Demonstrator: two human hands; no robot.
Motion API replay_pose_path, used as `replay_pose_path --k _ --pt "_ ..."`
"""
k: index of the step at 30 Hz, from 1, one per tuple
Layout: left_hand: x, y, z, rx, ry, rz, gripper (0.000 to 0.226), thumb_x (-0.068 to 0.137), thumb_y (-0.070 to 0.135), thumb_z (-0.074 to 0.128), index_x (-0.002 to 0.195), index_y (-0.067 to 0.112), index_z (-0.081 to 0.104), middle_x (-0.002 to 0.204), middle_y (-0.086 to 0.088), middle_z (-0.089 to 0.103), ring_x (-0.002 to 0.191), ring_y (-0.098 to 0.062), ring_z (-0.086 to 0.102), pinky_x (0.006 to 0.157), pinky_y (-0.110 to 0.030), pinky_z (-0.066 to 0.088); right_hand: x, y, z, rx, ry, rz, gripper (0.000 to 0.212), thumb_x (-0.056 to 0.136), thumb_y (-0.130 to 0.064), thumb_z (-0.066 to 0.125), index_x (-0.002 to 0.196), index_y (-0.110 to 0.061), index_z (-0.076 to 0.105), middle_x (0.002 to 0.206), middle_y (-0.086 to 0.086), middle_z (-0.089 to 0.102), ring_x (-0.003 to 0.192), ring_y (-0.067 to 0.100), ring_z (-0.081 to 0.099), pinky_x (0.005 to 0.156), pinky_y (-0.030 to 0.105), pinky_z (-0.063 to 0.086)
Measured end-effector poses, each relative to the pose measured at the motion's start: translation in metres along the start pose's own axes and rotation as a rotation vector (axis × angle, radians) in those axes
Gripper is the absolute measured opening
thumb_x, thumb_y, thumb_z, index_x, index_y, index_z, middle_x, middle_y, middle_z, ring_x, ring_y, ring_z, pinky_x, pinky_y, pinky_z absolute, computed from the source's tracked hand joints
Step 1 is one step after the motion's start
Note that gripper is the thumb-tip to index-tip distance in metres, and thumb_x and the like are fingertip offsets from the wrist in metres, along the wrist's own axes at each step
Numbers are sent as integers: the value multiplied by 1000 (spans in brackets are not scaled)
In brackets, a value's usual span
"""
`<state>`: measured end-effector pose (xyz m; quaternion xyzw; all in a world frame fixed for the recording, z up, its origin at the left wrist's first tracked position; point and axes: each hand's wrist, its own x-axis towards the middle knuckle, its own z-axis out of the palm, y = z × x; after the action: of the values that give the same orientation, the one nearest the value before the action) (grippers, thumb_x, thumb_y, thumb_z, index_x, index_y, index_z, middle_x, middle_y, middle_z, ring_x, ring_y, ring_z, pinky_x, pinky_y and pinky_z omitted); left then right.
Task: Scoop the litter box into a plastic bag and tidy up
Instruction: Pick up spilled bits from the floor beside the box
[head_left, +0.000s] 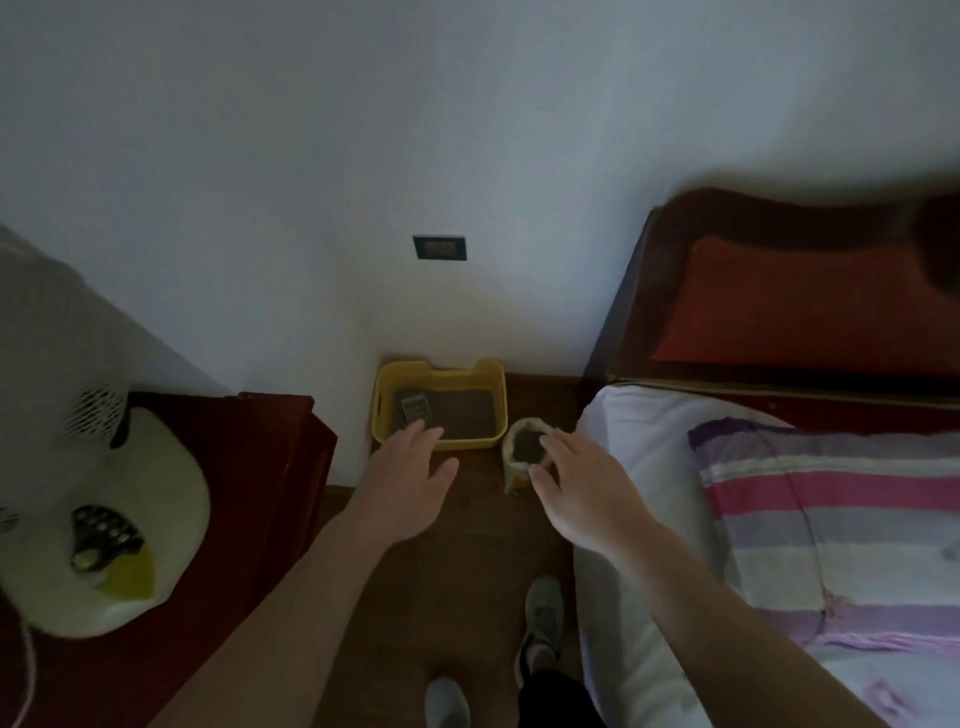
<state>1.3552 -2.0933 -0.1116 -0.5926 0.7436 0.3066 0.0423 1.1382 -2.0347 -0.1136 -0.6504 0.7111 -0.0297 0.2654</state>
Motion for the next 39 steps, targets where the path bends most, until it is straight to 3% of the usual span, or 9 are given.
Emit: replay_pose_path --k 9,19,23,30,35,39 --pt "139 -58 78 28 21 -88 55 104 47 28 154 24 28 163 -1 22 150 -22 19 122 -44 20 140 59 87 -100 -143 -49 60 101 -52 20 153 -23 28 162 0 24 151 22 14 122 45 17" --pt "276 -223 274 109 -41 -170 57 103 43 37 154 23 24 164 -2 18 151 -23 17 122 -44 23 280 120 322 -168 -324 -101 65 99 -59 12 157 -28 7 166 1 4 152 23 -3 123 46 3" --pt "338 -285 350 214 -68 -113 61 102 45 37 156 23 19 165 -3 14 152 -24 13 123 -46 20 339 144 412 -237 -332 -157 65 100 -58 16 157 -29 5 166 0 0 152 22 -5 120 44 -1" --pt "438 -358 439 350 -93 45 64 101 47 38 156 22 17 165 -3 14 152 -23 13 123 -47 18 433 191 537 -323 -326 -235 67 98 -59 23 156 -29 6 166 1 2 152 21 0 121 44 3" --pt "465 -378 507 352 -98 197 67 100 49 39 156 22 14 165 -2 13 152 -22 12 124 -42 13 468 211 608 -367 -301 -313 69 98 -58 26 157 -26 6 166 0 4 152 19 1 119 37 2" --pt "475 -389 550 249 -83 186 69 100 50 39 157 21 12 165 -2 11 151 -22 12 122 -40 11 472 228 649 -366 -299 -362 71 99 -55 28 157 -20 9 166 3 6 152 20 4 122 37 6"
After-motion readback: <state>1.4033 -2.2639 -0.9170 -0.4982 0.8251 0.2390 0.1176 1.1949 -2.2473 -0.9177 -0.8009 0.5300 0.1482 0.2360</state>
